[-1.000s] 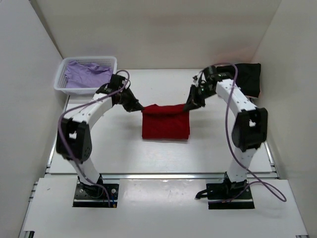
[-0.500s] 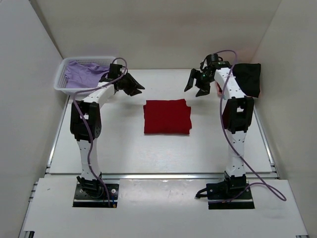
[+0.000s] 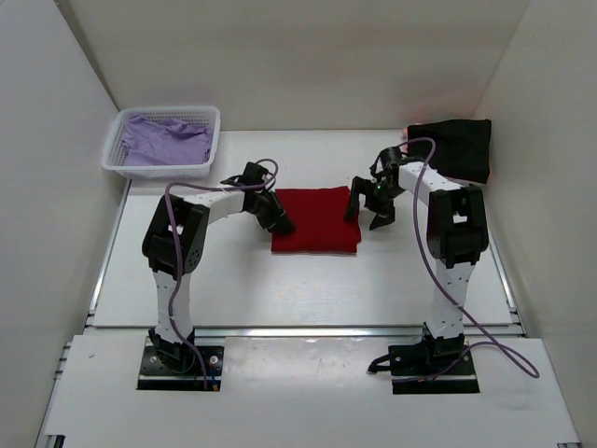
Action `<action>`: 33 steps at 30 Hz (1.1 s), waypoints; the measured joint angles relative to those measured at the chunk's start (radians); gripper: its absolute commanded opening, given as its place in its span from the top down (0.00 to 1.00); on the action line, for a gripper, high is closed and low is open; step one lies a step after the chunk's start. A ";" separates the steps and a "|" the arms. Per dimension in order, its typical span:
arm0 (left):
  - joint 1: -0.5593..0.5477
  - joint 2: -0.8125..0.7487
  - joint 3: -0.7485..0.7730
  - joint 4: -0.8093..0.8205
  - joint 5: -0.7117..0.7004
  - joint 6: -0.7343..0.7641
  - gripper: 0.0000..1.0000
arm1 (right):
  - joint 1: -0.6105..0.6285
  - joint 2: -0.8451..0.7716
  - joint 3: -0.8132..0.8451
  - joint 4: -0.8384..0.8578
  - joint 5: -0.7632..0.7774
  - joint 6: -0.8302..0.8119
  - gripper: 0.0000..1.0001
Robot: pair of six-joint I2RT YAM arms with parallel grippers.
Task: Fold and stack the t-shirts
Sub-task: Put the neatly folded tshirt into the corner of the board with the right arm
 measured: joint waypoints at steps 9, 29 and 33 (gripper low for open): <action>0.003 -0.016 -0.057 -0.005 -0.019 0.033 0.65 | 0.067 -0.004 -0.030 0.147 -0.077 0.074 0.11; 0.040 -0.139 -0.131 0.022 -0.016 0.060 0.63 | 0.054 0.055 0.217 0.061 0.063 -0.121 1.00; 0.051 -0.203 -0.134 0.019 -0.016 0.087 0.64 | 0.027 0.053 0.306 0.039 0.196 -0.267 1.00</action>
